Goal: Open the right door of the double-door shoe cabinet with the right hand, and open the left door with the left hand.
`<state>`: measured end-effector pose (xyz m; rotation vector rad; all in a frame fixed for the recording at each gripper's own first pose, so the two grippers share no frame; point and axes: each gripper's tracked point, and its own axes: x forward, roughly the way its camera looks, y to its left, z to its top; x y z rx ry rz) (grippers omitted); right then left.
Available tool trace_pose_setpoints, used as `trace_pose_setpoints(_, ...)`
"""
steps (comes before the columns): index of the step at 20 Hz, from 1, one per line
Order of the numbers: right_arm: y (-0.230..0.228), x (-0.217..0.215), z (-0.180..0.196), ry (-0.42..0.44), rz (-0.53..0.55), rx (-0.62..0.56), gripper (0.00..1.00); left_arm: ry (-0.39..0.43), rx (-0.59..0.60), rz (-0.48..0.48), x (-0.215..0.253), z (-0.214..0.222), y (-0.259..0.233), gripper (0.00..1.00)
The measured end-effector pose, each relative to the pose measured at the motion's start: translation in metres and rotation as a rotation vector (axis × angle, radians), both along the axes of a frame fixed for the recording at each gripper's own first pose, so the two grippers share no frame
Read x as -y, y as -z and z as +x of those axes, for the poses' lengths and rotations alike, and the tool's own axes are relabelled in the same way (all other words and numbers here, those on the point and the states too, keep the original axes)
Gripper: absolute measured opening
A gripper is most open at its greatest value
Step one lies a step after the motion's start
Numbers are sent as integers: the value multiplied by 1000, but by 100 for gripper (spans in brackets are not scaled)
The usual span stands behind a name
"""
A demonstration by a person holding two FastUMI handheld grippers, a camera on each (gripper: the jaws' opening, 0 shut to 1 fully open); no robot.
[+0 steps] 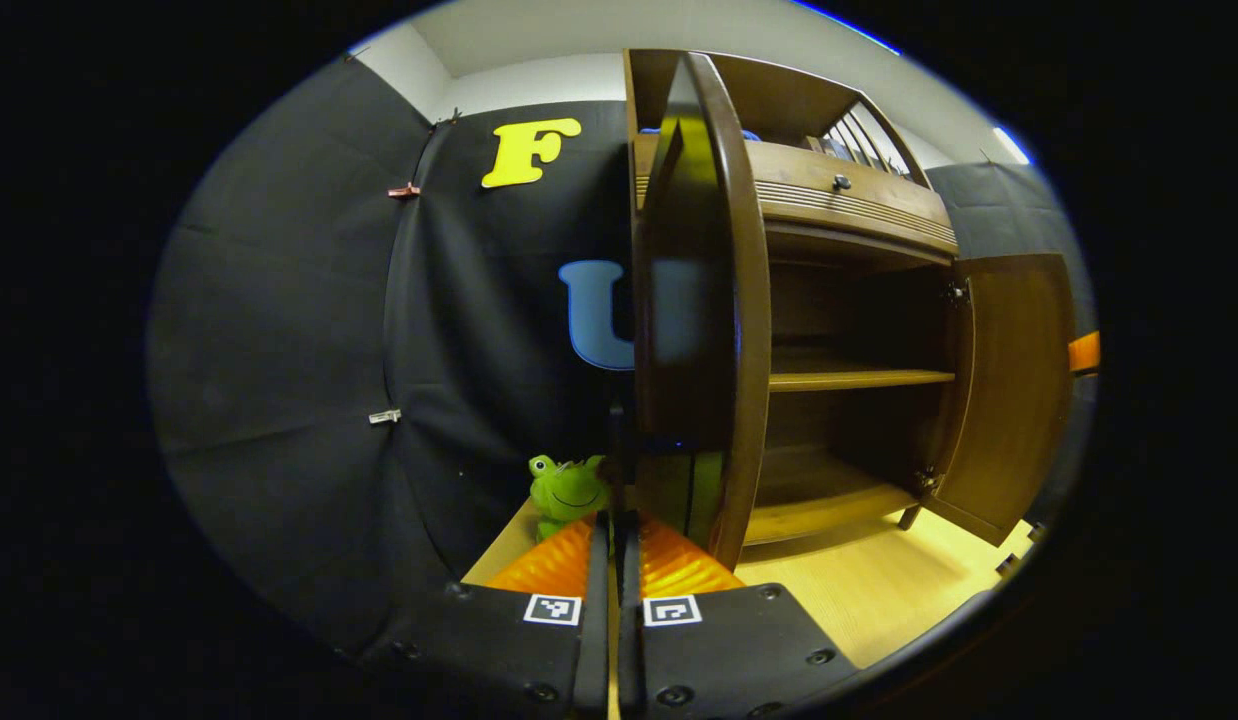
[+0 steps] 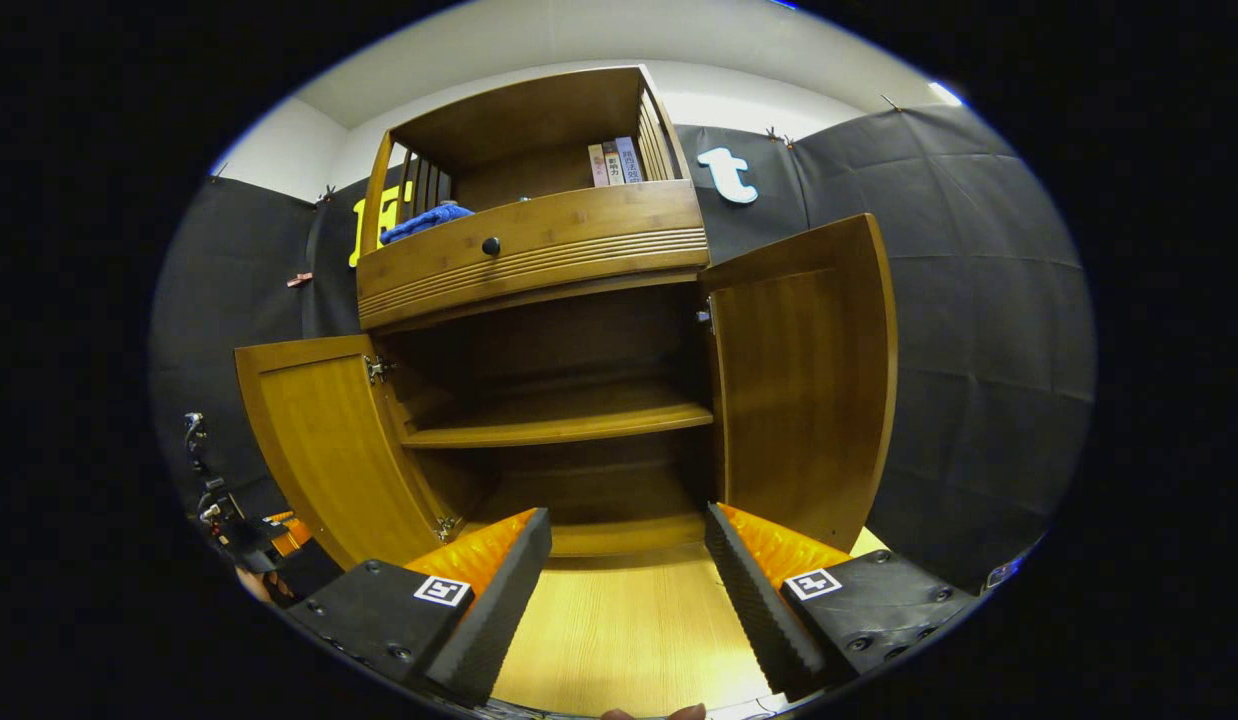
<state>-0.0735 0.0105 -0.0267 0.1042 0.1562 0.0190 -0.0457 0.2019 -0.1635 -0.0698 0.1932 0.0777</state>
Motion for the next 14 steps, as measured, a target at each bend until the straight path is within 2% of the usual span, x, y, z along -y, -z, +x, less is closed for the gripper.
trace_pose_setpoints(1,-1,-1,0,-1,-1,3,98,-1,0,11,0,-3,-1,10)
trace_pose_setpoints(5,-1,-2,2,4,-6,6,100,-4,-14,83,5,-16,1,15)
trace_pose_setpoints(7,1,-3,4,8,-3,4,98,-34,-16,103,-3,-29,-1,22)
trace_pose_setpoints(10,3,-9,6,1,5,3,100,-55,3,81,-7,-46,-12,65)
trace_pose_setpoints(12,2,-14,7,-9,0,6,98,-35,15,59,-7,-54,-22,94)
trace_pose_setpoints(14,-1,-21,8,-20,-7,15,100,-28,23,50,-4,-63,-33,98)
